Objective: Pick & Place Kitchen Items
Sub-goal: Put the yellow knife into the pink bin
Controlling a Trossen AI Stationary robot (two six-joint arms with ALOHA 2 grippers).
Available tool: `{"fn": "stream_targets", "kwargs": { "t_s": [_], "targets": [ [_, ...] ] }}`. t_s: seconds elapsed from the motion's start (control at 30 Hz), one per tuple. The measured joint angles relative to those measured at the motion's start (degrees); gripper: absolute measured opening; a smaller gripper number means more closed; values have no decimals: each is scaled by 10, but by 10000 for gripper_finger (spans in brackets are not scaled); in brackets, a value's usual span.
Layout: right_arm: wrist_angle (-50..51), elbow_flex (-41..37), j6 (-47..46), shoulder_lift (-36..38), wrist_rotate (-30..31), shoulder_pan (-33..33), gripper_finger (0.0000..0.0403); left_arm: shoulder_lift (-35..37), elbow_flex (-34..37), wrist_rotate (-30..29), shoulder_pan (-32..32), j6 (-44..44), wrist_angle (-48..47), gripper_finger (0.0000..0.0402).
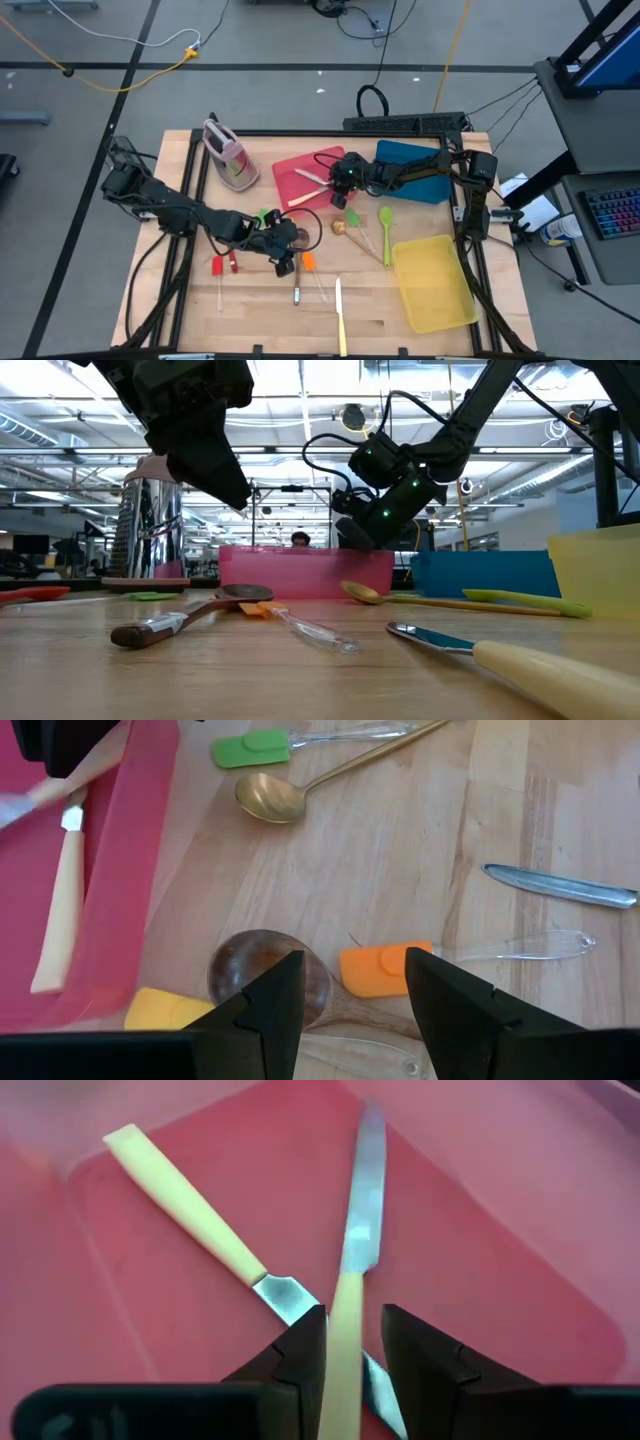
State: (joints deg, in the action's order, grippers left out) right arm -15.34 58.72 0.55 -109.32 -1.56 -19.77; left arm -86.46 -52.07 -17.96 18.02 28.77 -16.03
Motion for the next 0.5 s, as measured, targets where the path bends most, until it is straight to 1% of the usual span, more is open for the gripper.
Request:
{"fn": "stream_targets", "kwargs": {
  "t_s": [0.3, 0.5],
  "targets": [
    [-2, 0, -1, 0, 0, 0, 103, 0, 0, 0, 0, 2, 0, 179],
    [-2, 0, -14, 0, 0, 0, 126, 0, 0, 0, 0, 2, 0, 179]
  ]
}}
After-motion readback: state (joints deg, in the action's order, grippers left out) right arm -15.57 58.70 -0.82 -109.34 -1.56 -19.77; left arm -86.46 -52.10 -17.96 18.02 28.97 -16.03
